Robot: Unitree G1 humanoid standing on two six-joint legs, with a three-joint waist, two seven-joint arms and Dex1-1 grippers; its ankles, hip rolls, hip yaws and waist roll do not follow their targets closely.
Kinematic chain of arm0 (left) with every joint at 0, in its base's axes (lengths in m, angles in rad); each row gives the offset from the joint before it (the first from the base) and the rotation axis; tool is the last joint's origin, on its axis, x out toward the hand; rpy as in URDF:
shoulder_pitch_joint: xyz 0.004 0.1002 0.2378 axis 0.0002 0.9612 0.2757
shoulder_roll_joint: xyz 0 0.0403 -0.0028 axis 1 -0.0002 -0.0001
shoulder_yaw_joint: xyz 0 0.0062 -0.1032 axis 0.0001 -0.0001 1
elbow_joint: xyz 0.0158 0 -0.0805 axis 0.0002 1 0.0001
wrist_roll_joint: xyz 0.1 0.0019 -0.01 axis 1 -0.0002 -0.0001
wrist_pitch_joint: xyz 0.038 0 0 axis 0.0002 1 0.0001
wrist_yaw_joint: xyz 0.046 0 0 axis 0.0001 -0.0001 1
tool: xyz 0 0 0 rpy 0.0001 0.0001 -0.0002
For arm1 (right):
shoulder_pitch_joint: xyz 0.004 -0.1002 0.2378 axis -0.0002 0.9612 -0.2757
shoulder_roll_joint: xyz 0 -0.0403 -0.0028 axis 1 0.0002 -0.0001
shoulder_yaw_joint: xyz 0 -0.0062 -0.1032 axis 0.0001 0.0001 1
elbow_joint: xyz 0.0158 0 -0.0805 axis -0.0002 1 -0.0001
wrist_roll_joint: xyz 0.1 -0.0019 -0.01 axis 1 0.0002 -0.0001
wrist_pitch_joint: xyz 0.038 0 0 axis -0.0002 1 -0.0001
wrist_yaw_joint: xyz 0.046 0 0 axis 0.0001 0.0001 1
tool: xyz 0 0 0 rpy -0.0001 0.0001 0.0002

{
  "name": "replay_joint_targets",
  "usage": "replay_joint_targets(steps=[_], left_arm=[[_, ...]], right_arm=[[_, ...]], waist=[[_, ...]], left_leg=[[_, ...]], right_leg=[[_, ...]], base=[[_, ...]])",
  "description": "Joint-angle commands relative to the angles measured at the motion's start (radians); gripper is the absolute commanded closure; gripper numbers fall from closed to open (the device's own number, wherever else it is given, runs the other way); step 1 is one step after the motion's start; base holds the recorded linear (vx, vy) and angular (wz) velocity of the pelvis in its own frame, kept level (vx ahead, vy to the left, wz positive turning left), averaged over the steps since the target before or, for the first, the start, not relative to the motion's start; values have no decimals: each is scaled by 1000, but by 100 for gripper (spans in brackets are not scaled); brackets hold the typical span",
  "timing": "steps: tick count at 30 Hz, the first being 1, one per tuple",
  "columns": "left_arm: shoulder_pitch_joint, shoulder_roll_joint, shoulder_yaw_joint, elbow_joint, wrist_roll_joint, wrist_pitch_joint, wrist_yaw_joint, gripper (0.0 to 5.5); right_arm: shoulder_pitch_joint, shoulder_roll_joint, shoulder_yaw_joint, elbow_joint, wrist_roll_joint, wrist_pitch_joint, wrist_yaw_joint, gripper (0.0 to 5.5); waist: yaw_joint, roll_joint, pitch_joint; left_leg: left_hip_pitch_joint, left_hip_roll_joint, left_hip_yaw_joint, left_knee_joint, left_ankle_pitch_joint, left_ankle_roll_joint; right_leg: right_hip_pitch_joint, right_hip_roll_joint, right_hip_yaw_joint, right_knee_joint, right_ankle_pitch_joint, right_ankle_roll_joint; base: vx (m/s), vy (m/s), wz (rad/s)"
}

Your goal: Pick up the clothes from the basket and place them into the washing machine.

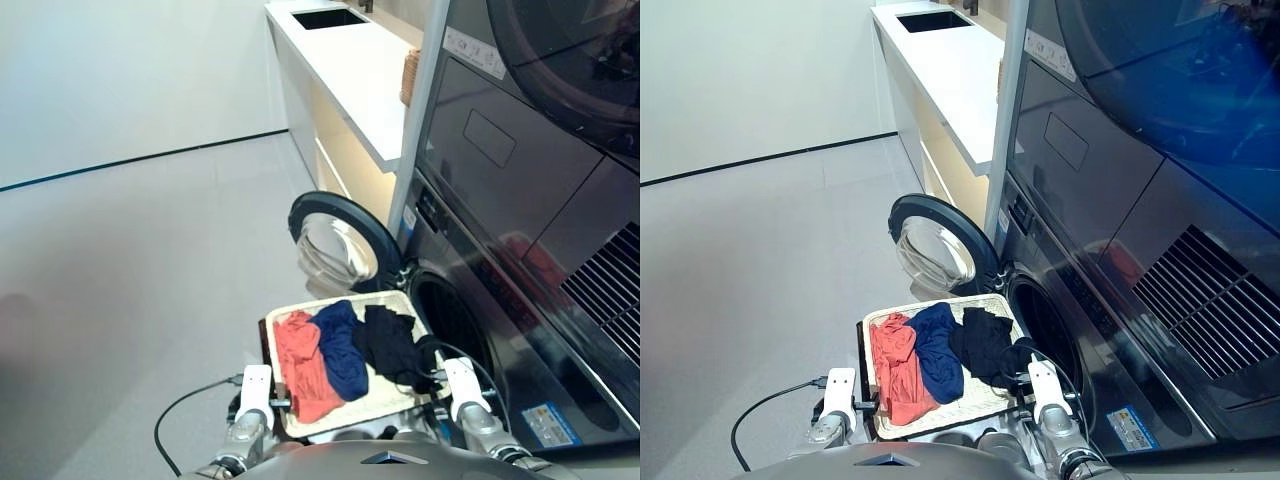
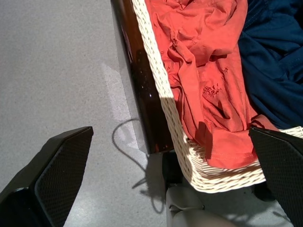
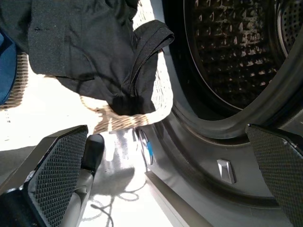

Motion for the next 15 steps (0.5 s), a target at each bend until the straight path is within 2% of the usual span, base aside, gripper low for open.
replay_joint_targets(steps=[1,15], left_arm=[[-69,31,22,0,18,-28,-2,0],[-79,33,23,15,29,-21,4,0]], right_arm=[[-69,7,-12,12,11,-14,2,0],[-79,3,-8,8,11,-12,2,0]], waist=[[-18,-68,36],[-22,-67,46]], left_leg=[[18,-14,46,39,-40,-24],[-7,-16,50,51,-40,-19]], right_leg=[[115,-38,33,-195,96,89],[88,-41,39,-185,99,89]], base=[[0,0,0],[0,0,0]])
